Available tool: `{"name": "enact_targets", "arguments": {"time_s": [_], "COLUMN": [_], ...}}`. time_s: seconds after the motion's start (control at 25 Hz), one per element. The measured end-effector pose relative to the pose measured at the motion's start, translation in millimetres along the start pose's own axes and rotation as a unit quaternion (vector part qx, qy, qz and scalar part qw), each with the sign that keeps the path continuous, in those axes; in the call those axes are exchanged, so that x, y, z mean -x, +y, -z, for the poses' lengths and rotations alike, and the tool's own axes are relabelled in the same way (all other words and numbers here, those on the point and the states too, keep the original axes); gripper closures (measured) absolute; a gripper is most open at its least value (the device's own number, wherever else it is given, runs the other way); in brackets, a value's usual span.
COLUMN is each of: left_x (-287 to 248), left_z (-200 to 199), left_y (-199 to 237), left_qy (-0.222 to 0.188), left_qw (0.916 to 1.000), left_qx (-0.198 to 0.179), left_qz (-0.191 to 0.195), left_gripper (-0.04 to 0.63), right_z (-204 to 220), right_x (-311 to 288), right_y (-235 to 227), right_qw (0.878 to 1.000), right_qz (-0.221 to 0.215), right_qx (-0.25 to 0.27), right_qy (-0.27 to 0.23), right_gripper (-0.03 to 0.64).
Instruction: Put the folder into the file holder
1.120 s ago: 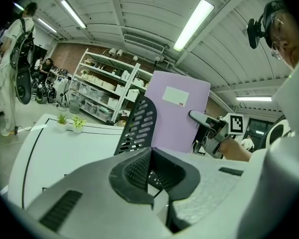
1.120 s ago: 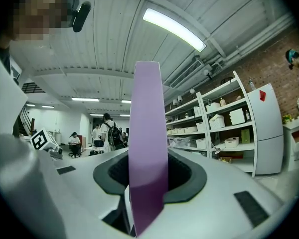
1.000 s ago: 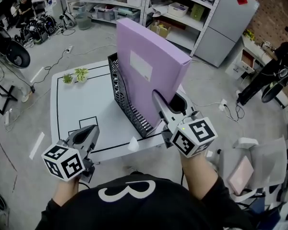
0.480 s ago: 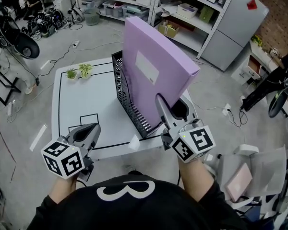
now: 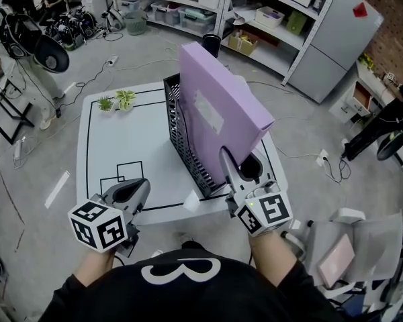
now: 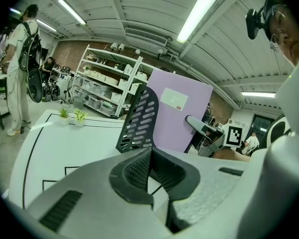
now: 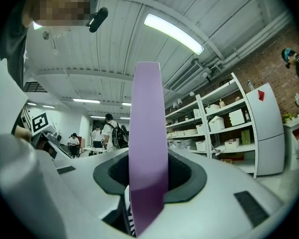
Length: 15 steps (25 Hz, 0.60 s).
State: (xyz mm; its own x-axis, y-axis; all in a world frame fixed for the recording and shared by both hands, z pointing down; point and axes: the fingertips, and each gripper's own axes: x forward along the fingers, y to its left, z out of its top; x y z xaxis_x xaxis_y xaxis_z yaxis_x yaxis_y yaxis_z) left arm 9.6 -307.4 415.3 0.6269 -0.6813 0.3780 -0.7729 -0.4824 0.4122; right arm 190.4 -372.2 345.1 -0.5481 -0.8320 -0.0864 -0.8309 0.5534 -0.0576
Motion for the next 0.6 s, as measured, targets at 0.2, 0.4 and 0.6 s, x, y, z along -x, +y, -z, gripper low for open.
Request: {"name": "enact_targets", "arguments": {"time_s": [0.2,0.4,0.6], "left_x": [2,1,3], "left_z": [4,7,7], "left_y": [4,7,11], "left_qy": [0.004,0.01,0.014], "left_qw": [1.0,0.9999,0.9997], "left_qx": [0.006,0.005,-0.001], "left_qz": [0.0,0.01,0.018], "left_gripper": [0.59,0.589,0.591], "right_z": [9,25,40], "right_x": [3,3,4], "right_y": [2,5,6], "right_qw": [1.0,1.0,0.999], "right_qz": [0.008,0.019,0.027], "right_qx": [0.011,0.011,0.011], "right_qy": [0.005,0.017,0.037], "right_gripper": [0.457,0.457,0.457]}}
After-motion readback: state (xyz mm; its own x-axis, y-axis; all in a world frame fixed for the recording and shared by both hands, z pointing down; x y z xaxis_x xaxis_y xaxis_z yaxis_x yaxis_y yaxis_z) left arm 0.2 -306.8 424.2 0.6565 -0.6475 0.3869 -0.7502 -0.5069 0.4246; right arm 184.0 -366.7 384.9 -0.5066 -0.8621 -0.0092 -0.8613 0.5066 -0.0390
